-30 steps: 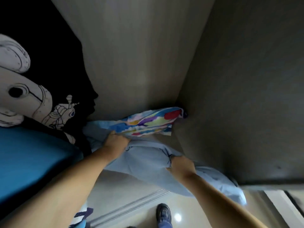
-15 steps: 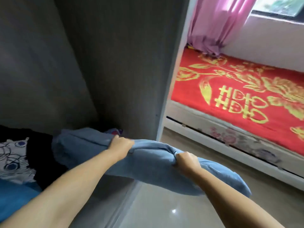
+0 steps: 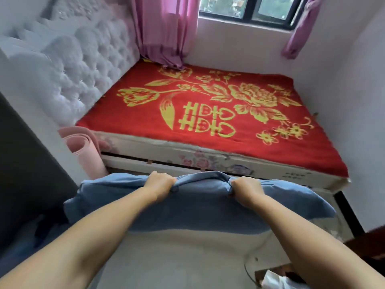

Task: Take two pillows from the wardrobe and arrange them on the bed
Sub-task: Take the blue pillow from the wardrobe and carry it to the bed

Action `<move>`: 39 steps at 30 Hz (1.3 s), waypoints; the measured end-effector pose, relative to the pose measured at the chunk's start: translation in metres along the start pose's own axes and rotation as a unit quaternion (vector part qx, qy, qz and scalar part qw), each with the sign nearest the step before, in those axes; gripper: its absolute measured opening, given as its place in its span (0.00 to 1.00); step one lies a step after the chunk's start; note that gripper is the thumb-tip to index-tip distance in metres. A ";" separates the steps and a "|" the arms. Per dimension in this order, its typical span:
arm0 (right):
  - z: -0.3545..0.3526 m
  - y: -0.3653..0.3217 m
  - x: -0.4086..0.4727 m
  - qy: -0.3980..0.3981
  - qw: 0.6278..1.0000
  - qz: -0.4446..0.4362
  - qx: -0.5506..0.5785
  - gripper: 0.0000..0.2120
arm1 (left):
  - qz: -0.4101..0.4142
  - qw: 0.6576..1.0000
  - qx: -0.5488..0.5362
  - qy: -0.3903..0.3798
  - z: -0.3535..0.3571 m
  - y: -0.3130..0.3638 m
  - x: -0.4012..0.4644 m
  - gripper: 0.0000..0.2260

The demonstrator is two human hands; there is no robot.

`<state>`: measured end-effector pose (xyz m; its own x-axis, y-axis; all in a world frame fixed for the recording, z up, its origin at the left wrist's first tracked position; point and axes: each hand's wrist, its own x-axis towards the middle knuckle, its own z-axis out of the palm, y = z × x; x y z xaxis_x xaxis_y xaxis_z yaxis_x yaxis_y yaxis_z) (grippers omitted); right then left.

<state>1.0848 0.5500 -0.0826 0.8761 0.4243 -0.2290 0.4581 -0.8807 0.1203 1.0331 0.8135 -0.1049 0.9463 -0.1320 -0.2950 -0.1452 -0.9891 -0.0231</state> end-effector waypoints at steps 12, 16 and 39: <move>-0.041 0.089 0.154 0.038 0.998 0.020 -0.037 0.10 | 0.036 0.999 0.012 0.005 -0.090 -0.034 0.183 0.10; -0.069 0.110 0.221 0.059 0.997 0.044 -0.030 0.08 | 0.049 0.997 0.041 0.034 -0.134 -0.067 0.252 0.11; -0.192 0.187 0.615 0.080 0.995 -0.033 -0.048 0.09 | -0.028 0.999 0.025 0.033 -0.259 -0.234 0.575 0.08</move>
<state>1.7381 0.6871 -0.0158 0.8532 0.5148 -0.0841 0.5204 -0.8293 0.2035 1.6859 0.9521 -0.0220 0.9699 -0.0823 -0.2290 -0.1044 -0.9908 -0.0862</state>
